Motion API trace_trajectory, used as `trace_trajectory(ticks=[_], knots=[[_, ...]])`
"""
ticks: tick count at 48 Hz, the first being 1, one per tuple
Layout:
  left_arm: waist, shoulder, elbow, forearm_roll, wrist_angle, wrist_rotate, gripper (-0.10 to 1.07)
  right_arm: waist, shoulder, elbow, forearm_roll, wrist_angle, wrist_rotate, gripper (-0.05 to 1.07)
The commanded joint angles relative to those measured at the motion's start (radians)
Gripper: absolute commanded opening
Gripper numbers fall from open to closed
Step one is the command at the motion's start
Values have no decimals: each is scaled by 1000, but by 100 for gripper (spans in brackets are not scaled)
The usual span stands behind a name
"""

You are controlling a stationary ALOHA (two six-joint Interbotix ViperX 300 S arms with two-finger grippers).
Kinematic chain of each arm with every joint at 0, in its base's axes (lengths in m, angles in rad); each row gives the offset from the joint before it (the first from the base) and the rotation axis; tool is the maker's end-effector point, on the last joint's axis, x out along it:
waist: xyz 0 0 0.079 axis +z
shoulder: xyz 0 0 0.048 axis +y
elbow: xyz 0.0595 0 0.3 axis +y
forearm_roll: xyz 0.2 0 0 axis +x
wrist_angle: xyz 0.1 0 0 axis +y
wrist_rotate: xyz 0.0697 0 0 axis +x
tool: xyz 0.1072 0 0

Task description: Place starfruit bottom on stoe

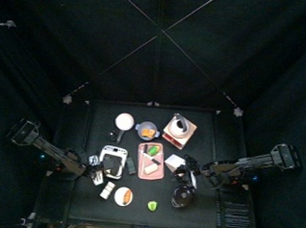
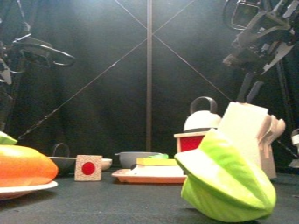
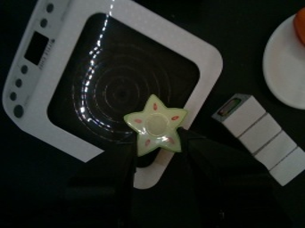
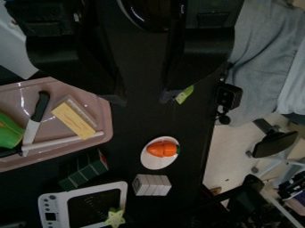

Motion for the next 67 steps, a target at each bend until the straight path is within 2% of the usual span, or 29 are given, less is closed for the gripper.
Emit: trace_trajectory(ticks=[1,16,27,47,67], knots=[[-2,-5,-11,2,-6,-3,74,-2,-3,-15,0,-8,0,75],[63,-5,2,41,-9,-3,87,-8,-2,-15,2,-8,0,75],[83,-5,-3,71,-12,-5,87,-9,2,-15,2,-8,0,75],[84,-52,17,28,-78,-3,88,-9,2,-15,2,-9,0,75],[100,-158,34,26,-78,0,88,-9,2,-15,2,-9,0,75]])
